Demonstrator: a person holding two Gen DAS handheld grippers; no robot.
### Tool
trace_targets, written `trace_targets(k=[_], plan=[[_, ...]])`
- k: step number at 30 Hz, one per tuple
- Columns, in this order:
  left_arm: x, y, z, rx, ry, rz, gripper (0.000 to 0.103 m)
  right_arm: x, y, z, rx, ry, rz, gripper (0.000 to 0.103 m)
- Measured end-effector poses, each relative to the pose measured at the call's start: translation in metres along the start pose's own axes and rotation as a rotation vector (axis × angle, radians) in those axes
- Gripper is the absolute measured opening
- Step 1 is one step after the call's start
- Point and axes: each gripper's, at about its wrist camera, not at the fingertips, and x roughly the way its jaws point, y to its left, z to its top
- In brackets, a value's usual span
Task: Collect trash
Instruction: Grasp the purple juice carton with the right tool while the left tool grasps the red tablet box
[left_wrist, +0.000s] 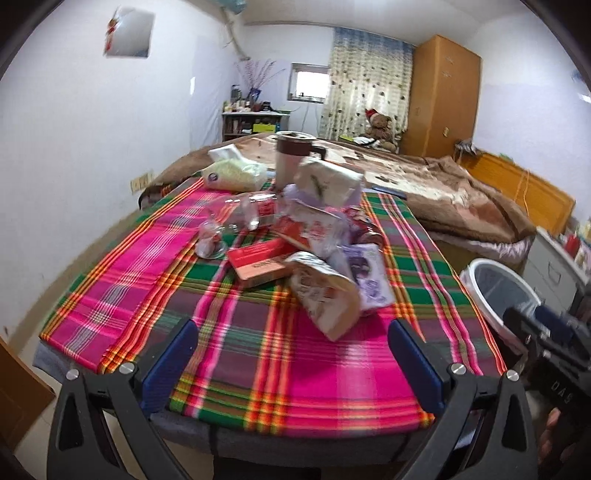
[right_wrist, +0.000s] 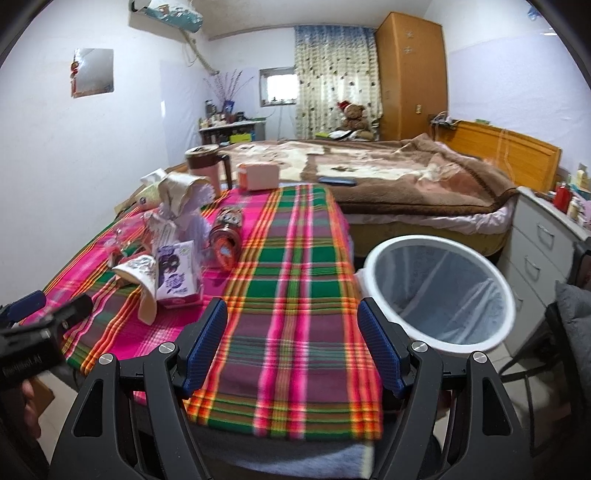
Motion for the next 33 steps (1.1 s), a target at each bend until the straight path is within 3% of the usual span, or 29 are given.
trace_targets(k=[5,20,33], plan=[[0.017,0.014,0.007,0.054,0.016,0.074,0.103,0.025,0.011,0.004,-0.011,0.031,0.047,0.074],[0.088,0.065,0.035,0.077,0.103,0.034,0.103,0.081,0.064,0.019,-0.071,0.082,0.189,0.074],[0.126,0.075,0.051,0.140,0.164,-0.062,0.103,0.103,0.090,0.026,-0.084,0.156,0.261,0.074]])
